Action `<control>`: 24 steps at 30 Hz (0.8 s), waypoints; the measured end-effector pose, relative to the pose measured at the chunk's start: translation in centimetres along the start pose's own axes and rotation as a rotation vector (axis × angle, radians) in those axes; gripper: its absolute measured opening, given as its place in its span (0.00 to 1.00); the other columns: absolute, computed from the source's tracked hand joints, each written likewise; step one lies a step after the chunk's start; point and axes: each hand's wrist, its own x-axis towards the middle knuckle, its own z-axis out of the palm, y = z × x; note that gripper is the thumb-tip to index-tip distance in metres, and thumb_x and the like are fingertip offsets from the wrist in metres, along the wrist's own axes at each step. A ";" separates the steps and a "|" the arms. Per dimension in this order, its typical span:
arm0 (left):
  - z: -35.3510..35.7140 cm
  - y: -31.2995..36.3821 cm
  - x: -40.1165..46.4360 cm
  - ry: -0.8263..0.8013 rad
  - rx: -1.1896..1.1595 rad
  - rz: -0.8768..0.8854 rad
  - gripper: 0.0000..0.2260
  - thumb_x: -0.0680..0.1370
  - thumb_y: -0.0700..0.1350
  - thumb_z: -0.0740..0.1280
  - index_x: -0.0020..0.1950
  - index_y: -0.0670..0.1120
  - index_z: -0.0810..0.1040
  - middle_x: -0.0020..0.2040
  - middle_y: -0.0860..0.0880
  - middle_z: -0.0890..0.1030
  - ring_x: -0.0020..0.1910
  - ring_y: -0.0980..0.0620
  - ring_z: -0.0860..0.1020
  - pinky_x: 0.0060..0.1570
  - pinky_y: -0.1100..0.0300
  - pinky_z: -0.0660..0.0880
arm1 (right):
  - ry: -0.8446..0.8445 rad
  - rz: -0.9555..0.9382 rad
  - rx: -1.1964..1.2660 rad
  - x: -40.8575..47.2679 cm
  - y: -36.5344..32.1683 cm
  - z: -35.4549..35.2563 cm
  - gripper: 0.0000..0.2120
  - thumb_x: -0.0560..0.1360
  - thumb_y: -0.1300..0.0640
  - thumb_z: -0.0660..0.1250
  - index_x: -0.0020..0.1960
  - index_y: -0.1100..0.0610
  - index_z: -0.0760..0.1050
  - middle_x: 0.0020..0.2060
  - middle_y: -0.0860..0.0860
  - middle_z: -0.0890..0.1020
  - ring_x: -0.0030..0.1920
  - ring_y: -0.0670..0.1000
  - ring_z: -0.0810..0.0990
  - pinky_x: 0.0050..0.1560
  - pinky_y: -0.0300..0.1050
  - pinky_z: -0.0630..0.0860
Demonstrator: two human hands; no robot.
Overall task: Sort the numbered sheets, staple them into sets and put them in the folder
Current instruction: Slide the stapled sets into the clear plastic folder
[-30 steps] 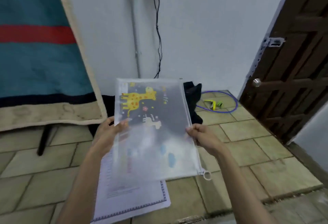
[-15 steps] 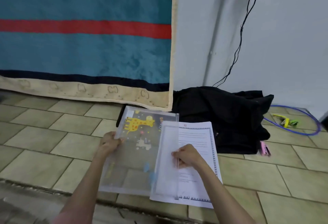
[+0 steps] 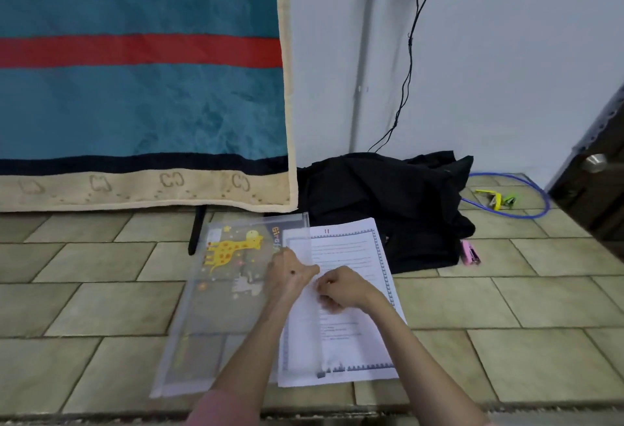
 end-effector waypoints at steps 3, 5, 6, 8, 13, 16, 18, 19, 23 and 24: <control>0.2 -0.5 0.7 -0.048 0.025 0.000 0.18 0.69 0.51 0.72 0.29 0.43 0.68 0.35 0.45 0.76 0.35 0.48 0.74 0.35 0.61 0.68 | 0.384 0.092 -0.104 0.0 2.3 -2.2 0.11 0.76 0.58 0.61 0.53 0.62 0.77 0.52 0.59 0.80 0.48 0.54 0.77 0.52 0.44 0.73; 0.0 -0.9 1.0 -0.084 -0.022 -0.001 0.18 0.71 0.54 0.72 0.29 0.45 0.71 0.32 0.46 0.75 0.34 0.50 0.74 0.37 0.62 0.69 | 0.593 0.235 -0.186 -0.3 3.9 -3.6 0.16 0.76 0.56 0.61 0.59 0.65 0.72 0.59 0.62 0.74 0.59 0.61 0.73 0.58 0.47 0.69; -0.1 -1.1 1.2 -0.102 -0.071 -0.015 0.16 0.71 0.54 0.72 0.32 0.45 0.73 0.31 0.47 0.75 0.34 0.50 0.75 0.39 0.61 0.70 | 0.587 0.291 -0.164 -0.4 4.5 -4.2 0.18 0.76 0.55 0.62 0.60 0.66 0.70 0.59 0.62 0.74 0.60 0.62 0.73 0.58 0.49 0.70; -0.3 -1.5 1.4 -0.123 -0.167 -0.020 0.13 0.71 0.53 0.72 0.35 0.47 0.73 0.31 0.46 0.75 0.33 0.50 0.75 0.41 0.61 0.72 | 0.472 0.315 0.007 -0.3 5.5 -5.1 0.17 0.75 0.54 0.65 0.56 0.66 0.72 0.53 0.59 0.79 0.56 0.60 0.77 0.53 0.49 0.74; -0.4 -3.2 1.1 -0.100 -0.483 -0.045 0.03 0.74 0.44 0.68 0.42 0.45 0.80 0.35 0.45 0.78 0.35 0.49 0.75 0.40 0.61 0.73 | 0.215 0.141 0.492 -1.0 5.8 -6.2 0.14 0.73 0.56 0.70 0.56 0.61 0.78 0.49 0.55 0.85 0.48 0.55 0.84 0.50 0.49 0.81; -0.4 -3.8 0.8 -0.090 -0.526 -0.012 0.06 0.75 0.42 0.68 0.49 0.43 0.82 0.39 0.44 0.80 0.31 0.55 0.73 0.36 0.62 0.72 | 0.085 0.141 0.577 -1.2 6.3 -6.1 0.13 0.73 0.57 0.71 0.57 0.56 0.77 0.51 0.54 0.85 0.49 0.55 0.84 0.52 0.53 0.80; -0.7 -3.9 0.7 -0.087 -0.489 0.020 0.07 0.75 0.43 0.68 0.49 0.42 0.83 0.40 0.42 0.81 0.32 0.53 0.75 0.39 0.59 0.76 | 0.076 0.116 0.465 -1.3 6.4 -6.1 0.13 0.74 0.62 0.68 0.59 0.58 0.76 0.53 0.54 0.83 0.50 0.55 0.83 0.53 0.53 0.80; -0.8 -4.0 0.8 -0.090 -0.459 0.043 0.06 0.75 0.42 0.68 0.48 0.42 0.83 0.39 0.42 0.81 0.32 0.50 0.77 0.42 0.55 0.79 | 0.114 0.087 0.421 -1.6 6.2 -6.2 0.12 0.75 0.65 0.66 0.58 0.59 0.76 0.52 0.53 0.83 0.49 0.54 0.83 0.50 0.49 0.81; -1.0 -4.2 0.5 -0.038 -0.303 0.122 0.07 0.73 0.39 0.67 0.48 0.42 0.84 0.39 0.42 0.85 0.34 0.48 0.81 0.47 0.53 0.80 | 0.346 -0.054 0.330 -2.4 5.8 -8.7 0.10 0.76 0.70 0.61 0.52 0.59 0.74 0.51 0.58 0.81 0.43 0.52 0.79 0.37 0.35 0.77; -0.9 -4.2 0.3 -0.023 -0.270 0.131 0.08 0.73 0.38 0.66 0.48 0.42 0.84 0.39 0.43 0.85 0.33 0.51 0.81 0.45 0.57 0.80 | 0.383 -0.074 0.300 -2.6 5.9 -9.7 0.10 0.75 0.70 0.62 0.52 0.59 0.73 0.53 0.60 0.81 0.44 0.53 0.79 0.39 0.38 0.77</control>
